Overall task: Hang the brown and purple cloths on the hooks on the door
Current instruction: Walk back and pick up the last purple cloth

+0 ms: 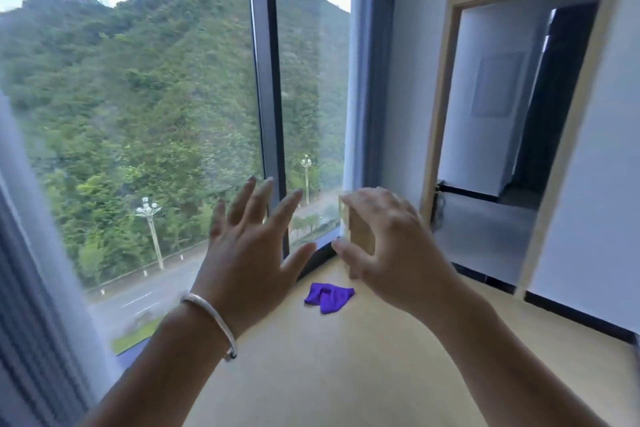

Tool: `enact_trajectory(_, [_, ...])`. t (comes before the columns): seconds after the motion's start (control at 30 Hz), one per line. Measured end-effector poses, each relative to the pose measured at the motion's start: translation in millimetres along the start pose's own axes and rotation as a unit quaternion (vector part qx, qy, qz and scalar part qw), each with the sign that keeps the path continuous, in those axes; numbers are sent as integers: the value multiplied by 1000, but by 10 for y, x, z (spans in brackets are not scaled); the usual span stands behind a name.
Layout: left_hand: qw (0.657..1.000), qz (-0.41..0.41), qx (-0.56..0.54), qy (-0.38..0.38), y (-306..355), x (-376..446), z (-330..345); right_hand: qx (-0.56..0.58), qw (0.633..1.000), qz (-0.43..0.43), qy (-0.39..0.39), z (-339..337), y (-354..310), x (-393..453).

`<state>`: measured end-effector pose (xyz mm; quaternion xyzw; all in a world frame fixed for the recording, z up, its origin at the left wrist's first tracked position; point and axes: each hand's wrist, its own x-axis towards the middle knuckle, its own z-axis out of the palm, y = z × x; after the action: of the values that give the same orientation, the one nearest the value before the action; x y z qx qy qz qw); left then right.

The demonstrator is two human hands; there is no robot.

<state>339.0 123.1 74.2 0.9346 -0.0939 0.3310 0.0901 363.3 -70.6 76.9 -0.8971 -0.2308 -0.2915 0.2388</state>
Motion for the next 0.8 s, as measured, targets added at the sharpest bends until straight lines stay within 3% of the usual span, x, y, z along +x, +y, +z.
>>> enact_trajectory(0.33, [987,122,-98,-41,1575,974,1101,-144,979,140,35,-946,1684,-368])
enact_trajectory(0.8, [949,251,-176,-70,2947,2267,2550,-249,927,278,46,-1345,3450,-253])
